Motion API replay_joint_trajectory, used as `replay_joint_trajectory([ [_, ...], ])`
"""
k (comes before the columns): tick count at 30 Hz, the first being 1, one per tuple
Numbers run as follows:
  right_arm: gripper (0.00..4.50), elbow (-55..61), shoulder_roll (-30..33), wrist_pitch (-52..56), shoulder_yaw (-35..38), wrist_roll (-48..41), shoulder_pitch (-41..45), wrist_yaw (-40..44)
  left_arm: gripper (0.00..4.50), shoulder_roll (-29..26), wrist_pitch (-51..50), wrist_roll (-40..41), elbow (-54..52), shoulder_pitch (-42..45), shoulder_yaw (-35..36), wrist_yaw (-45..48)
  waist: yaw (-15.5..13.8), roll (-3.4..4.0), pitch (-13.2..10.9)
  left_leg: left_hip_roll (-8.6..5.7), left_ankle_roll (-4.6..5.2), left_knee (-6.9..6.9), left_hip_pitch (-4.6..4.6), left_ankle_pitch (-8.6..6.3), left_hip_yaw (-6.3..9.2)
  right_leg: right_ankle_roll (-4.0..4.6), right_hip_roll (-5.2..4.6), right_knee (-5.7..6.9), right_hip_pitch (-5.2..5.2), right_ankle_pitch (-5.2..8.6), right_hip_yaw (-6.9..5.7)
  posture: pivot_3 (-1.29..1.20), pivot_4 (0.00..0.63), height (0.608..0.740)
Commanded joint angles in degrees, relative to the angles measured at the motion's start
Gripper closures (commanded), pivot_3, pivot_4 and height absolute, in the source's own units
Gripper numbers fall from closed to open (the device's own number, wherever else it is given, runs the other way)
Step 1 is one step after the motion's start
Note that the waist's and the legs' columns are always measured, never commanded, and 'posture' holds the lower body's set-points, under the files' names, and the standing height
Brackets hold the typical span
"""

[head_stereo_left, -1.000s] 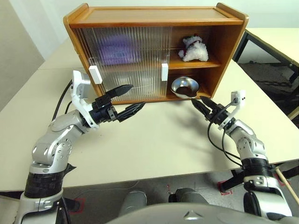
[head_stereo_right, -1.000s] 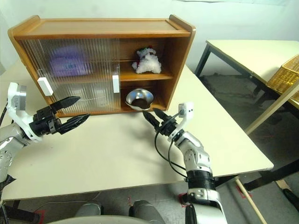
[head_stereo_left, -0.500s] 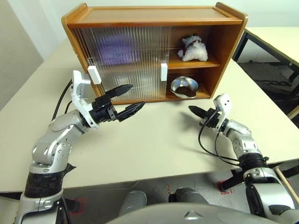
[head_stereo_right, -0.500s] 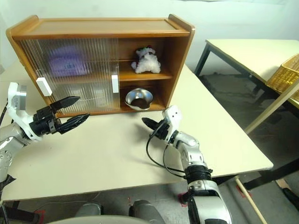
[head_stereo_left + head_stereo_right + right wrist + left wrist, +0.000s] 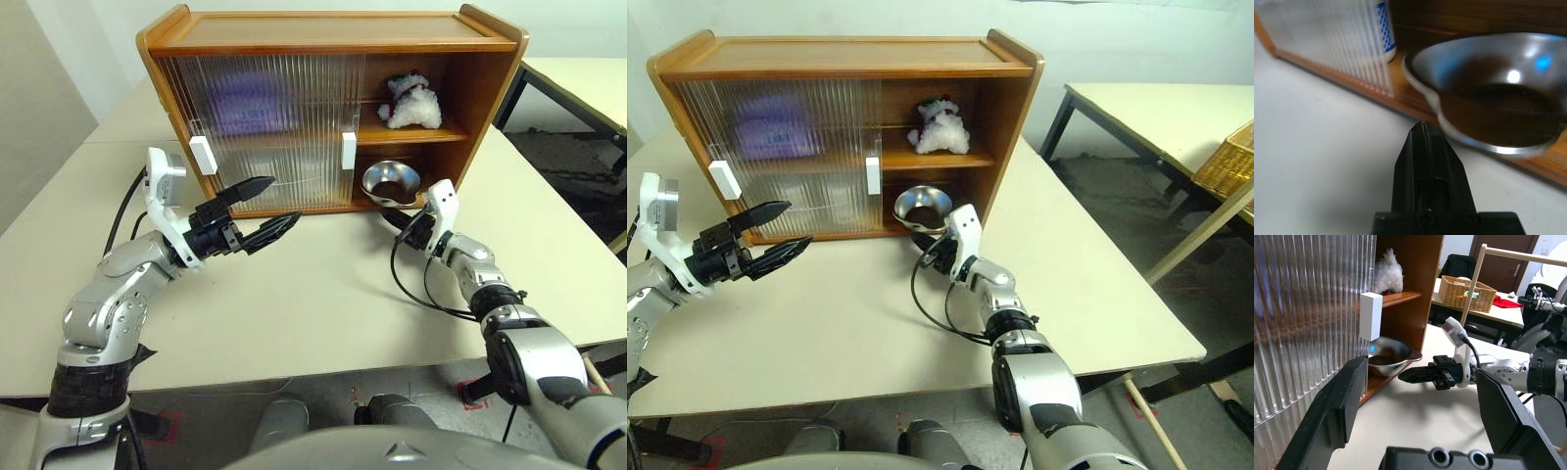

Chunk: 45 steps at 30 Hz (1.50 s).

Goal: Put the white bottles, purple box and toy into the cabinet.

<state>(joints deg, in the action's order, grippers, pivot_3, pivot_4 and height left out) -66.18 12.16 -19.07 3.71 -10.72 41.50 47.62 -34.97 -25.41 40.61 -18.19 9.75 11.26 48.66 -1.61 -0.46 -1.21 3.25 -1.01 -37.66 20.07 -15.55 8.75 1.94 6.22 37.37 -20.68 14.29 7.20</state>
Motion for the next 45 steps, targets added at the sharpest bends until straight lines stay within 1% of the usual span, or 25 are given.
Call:
replay_joint_trajectory([
  [1, 4.49, -3.00, -0.59, -0.91, 1.15, 1.08, 2.33, -2.37, 0.00, -0.52, -0.18, -0.05, -1.14, -0.37, 0.48, -0.10, 0.00, 0.00, 0.00, -0.01, 0.00, 0.01, 0.00, 0.00, -0.03, 0.02, 0.00, 0.00, 0.00, 0.00, 0.00, 0.07, 0.005, 0.740],
  [4, 4.49, -4.33, -1.01, -1.05, 1.25, 1.59, 3.58, -3.53, 0.00, -0.62, -0.21, -0.01, -1.30, -0.57, 0.57, -0.15, -0.01, 0.00, 0.00, 0.00, -0.01, 0.07, 0.00, -0.01, -0.08, 0.27, 0.00, -0.01, -0.02, -0.15, -0.01, 0.08, 0.003, 0.740],
  [8, 4.49, -5.78, -1.69, -0.99, 1.32, 2.28, 5.48, -5.83, 0.00, -0.66, -0.27, -0.01, -1.70, -0.85, 0.62, -0.29, -0.01, 0.00, 0.00, 0.01, -0.02, 0.16, 0.00, -0.03, -0.11, 0.27, 0.00, -0.02, -0.06, -0.19, -0.02, 0.08, 0.002, 0.740],
  [14, 4.49, -8.20, -2.05, 1.03, 1.27, 4.84, 8.37, -15.32, 0.00, -0.69, -0.77, 0.20, -2.22, -0.60, 0.57, -0.65, -0.08, -0.01, 0.00, 0.08, -0.01, 0.32, -0.01, -0.03, -0.09, 0.22, 0.00, -0.03, -0.13, -0.25, -0.03, 0.08, 0.001, 0.740],
  [21, 4.49, -9.22, -2.43, 2.84, 0.62, 7.60, 9.58, -22.05, 0.00, -0.86, -1.24, 0.50, -2.41, -0.23, 0.56, -0.75, -0.06, -0.01, 0.01, 0.16, -0.01, 0.62, -0.03, -0.02, -0.13, 0.19, 0.00, -0.03, -0.28, -0.29, -0.04, 0.08, 0.005, 0.740],
  [24, 4.49, -9.18, -2.55, 2.85, 1.08, 8.00, 9.62, -22.51, 0.00, -0.89, -1.37, 0.55, -2.46, -0.19, 0.56, -0.75, -0.05, -0.02, 0.01, 0.22, -0.01, 0.75, -0.03, -0.02, -0.17, 0.19, 0.00, -0.03, -0.35, -0.28, -0.05, 0.08, 0.005, 0.740],
  [27, 4.49, -8.89, -2.63, 2.61, 1.44, 7.74, 9.28, -20.95, 0.00, -0.84, -1.45, 0.60, -2.55, -0.17, 0.52, -0.86, -0.03, -0.01, 0.01, 0.25, -0.01, 0.83, -0.03, -0.02, -0.23, 0.19, 0.01, -0.03, -0.40, -0.28, -0.06, 0.08, 0.007, 0.740],
  [34, 4.49, -5.45, -3.21, -0.42, 3.18, 4.73, 6.26, -7.00, 0.00, -0.27, -1.31, 0.43, -2.48, -0.03, 0.03, -1.25, -0.02, -0.03, 0.02, 0.08, -0.01, 0.83, -0.04, -0.02, -0.35, 0.18, 0.02, -0.04, -0.40, -0.28, -0.07, 0.07, 0.011, 0.740],
  [39, 4.49, -0.70, -2.98, -1.53, 3.76, 2.89, 2.90, -2.13, 0.00, 0.17, -0.88, 0.15, -2.08, -0.05, -0.26, -1.09, -0.05, -0.03, 0.02, 0.04, -0.01, 0.77, -0.07, -0.01, -0.39, 0.19, 0.02, -0.05, -0.34, -0.28, -0.07, 0.07, 0.011, 0.740],
  [41, 4.49, 4.83, -3.13, -0.80, 3.51, 1.48, 0.61, -0.02, 0.00, 0.32, -0.54, -0.07, -1.60, 0.02, -0.36, -0.77, -0.03, -0.04, 0.02, 0.04, -0.01, 0.76, -0.11, -0.01, -0.44, 0.26, 0.02, -0.05, -0.33, -0.32, -0.07, 0.06, 0.006, 0.740],
  [45, 4.49, 20.84, -3.38, 4.24, 1.15, -0.20, -5.21, 1.29, 0.00, 0.50, 0.03, -0.31, -0.80, 0.06, -0.35, -0.14, -0.01, -0.05, 0.03, 0.01, -0.01, 0.72, -0.19, 0.00, -0.95, 0.30, 0.13, -0.05, -0.24, -0.34, -0.11, 0.06, 0.002, 0.740],
])
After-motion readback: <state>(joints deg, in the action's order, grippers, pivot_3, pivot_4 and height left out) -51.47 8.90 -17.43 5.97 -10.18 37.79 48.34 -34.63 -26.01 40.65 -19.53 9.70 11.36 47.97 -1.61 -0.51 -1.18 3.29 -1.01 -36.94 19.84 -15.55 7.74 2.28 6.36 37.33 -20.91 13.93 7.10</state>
